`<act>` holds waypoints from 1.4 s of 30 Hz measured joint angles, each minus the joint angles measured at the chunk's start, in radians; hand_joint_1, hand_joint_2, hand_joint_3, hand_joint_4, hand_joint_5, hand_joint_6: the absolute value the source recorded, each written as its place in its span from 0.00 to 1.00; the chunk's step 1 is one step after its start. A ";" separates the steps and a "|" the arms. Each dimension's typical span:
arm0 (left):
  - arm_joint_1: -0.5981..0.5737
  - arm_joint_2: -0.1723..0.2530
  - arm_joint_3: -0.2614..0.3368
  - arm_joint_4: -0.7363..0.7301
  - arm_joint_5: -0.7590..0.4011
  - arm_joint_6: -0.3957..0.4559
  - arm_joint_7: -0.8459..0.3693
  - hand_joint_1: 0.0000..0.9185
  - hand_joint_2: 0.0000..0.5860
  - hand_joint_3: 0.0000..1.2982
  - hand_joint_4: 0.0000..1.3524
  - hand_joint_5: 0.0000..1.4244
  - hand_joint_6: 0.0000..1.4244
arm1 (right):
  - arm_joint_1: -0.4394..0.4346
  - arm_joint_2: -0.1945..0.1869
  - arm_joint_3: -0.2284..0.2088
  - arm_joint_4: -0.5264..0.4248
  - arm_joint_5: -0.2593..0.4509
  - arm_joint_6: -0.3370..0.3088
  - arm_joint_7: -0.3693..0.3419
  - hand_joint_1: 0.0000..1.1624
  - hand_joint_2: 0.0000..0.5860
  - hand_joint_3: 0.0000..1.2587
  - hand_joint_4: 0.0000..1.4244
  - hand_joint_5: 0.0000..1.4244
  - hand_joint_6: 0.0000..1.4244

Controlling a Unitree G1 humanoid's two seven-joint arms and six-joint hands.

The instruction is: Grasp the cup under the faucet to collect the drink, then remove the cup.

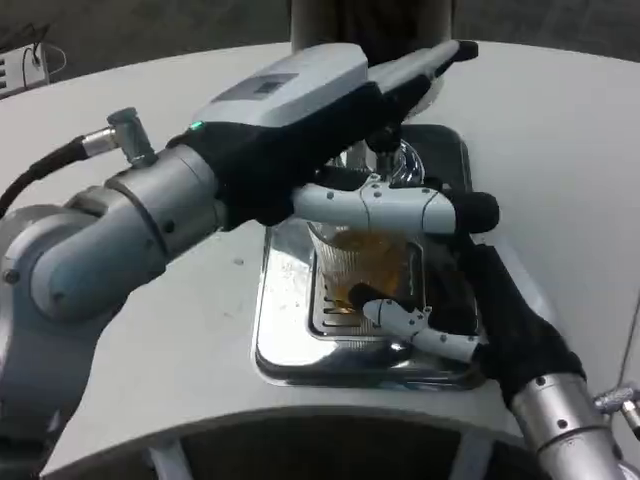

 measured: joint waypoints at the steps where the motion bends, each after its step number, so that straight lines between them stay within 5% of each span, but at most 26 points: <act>1: 0.003 -0.003 0.005 0.000 -0.009 -0.003 0.005 0.00 0.01 0.01 0.00 0.00 0.10 | 0.000 0.000 0.000 0.001 0.000 0.000 0.000 0.64 0.40 0.00 0.02 0.07 0.05; 18: 0.129 -0.097 0.147 0.004 -0.120 -0.149 0.198 0.00 0.06 0.03 0.00 0.02 0.12 | -0.015 -0.003 -0.012 0.023 0.010 -0.015 -0.008 0.63 0.40 0.00 0.02 0.07 0.05; 31: 0.334 -0.097 0.273 -0.085 -0.157 -0.155 0.245 0.00 0.08 0.05 0.00 0.04 0.13 | -0.019 -0.001 -0.011 0.032 0.020 -0.026 -0.013 0.63 0.40 0.00 0.03 0.08 0.05; 42: 0.578 -0.053 0.434 -0.178 -0.186 -0.099 0.244 0.00 0.09 0.05 0.00 0.04 0.13 | -0.028 0.018 0.000 0.053 0.019 -0.040 -0.035 0.63 0.41 0.00 0.03 0.08 0.06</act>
